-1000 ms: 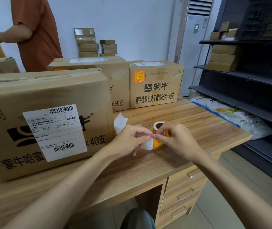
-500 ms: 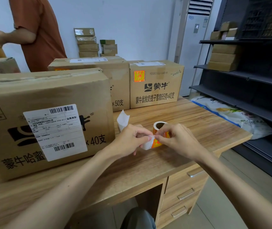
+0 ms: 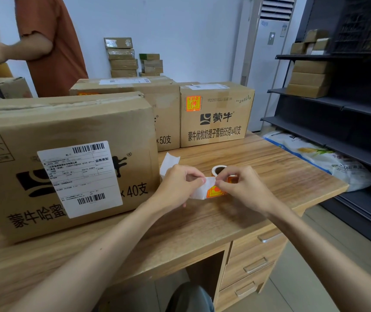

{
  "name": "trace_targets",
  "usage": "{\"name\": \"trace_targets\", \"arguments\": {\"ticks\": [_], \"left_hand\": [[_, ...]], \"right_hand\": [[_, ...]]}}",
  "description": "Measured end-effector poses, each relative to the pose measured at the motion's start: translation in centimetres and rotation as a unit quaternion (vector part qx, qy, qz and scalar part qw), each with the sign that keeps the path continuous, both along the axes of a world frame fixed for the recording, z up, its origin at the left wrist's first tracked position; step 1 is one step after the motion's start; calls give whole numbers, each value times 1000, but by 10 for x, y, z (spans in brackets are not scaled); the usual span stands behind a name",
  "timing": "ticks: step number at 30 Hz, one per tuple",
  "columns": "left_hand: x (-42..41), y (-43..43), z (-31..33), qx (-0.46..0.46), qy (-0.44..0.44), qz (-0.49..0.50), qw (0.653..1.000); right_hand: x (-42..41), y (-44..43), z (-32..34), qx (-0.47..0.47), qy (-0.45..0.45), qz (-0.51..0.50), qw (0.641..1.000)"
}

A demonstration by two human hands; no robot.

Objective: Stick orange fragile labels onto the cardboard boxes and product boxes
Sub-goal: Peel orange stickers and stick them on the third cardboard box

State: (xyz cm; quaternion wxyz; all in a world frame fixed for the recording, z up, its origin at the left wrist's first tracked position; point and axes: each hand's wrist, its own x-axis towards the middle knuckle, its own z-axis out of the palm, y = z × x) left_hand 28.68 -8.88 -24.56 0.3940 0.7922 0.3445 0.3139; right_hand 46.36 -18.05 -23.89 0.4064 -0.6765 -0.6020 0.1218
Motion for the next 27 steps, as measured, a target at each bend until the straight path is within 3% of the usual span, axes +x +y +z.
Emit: {"name": "trace_targets", "arguments": {"ticks": [16,21,25,27], "left_hand": [[5,2,7,-13,9,62,998],[6,1,13,-5,23,65,998],[3,1,16,19,37,70,997],[2,-1,17,44,26,68,996]], "right_hand": [[7,-13,36,-11,217,1,976],[14,-13,44,42,285,2,958],[15,-10,51,60,297,2,953],[13,-7,52,63,261,-4,963]]}}
